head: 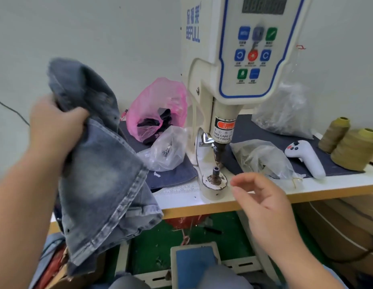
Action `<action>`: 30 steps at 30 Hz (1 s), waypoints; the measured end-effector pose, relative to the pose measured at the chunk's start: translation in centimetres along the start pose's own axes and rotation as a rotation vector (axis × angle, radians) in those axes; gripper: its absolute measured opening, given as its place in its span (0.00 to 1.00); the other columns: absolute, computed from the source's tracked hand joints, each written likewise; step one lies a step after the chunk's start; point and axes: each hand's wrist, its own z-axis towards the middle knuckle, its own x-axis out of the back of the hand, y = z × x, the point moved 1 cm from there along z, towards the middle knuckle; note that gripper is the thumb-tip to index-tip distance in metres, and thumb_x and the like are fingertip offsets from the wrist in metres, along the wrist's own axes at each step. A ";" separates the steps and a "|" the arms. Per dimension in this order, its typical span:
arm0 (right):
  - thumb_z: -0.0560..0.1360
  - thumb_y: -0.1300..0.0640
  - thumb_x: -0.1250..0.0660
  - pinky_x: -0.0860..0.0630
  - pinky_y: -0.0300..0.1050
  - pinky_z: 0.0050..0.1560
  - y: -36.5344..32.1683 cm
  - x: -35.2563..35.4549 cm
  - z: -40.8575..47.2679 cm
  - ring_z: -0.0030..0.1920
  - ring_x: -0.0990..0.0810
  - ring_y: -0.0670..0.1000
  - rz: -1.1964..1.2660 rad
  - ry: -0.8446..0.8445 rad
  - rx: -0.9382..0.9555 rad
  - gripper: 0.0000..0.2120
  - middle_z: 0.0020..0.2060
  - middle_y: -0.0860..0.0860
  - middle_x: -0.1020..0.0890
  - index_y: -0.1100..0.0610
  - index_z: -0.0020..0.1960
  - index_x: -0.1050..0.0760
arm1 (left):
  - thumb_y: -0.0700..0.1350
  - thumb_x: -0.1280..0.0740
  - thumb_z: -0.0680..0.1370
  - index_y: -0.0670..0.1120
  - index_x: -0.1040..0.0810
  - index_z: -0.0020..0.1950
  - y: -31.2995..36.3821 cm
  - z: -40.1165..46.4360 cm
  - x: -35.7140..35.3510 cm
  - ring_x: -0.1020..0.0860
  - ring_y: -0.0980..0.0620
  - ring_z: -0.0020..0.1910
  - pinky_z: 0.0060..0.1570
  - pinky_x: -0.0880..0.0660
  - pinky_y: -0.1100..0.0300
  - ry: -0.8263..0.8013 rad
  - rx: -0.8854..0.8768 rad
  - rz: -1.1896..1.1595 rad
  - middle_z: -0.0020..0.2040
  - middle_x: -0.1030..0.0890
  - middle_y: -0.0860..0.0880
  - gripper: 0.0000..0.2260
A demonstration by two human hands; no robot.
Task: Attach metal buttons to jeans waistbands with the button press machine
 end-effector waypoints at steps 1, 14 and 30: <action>0.76 0.60 0.31 0.28 0.24 0.41 0.7 0.5 0.7 0.46 0.21 0.36 -0.040 0.020 -0.021 0.09 0.43 0.36 0.18 0.46 0.46 0.20 | 0.47 0.31 0.70 0.45 0.21 0.50 -0.2 -0.7 -1.0 0.19 0.42 0.47 0.46 0.23 0.48 -0.020 -0.009 0.059 0.45 0.18 0.44 0.11; 0.77 0.63 0.39 0.22 0.51 0.44 6.0 6.8 10.7 0.45 0.21 0.55 -0.795 0.004 -0.296 0.10 0.49 0.55 0.19 0.60 0.51 0.19 | 0.42 0.24 0.68 0.43 0.39 0.76 -1.9 -0.8 -9.8 0.25 0.39 0.62 0.56 0.29 0.52 -0.621 0.000 0.447 0.65 0.25 0.38 0.40; 0.82 0.52 0.46 0.34 0.47 0.38 9.0 4.9 11.8 0.37 0.26 0.52 -1.216 -0.114 -0.073 0.13 0.34 0.46 0.28 0.53 0.44 0.26 | 0.46 0.40 0.80 0.53 0.27 0.66 2.2 -5.0 -14.9 0.24 0.44 0.60 0.56 0.32 0.50 -0.803 -0.766 1.018 0.60 0.22 0.47 0.15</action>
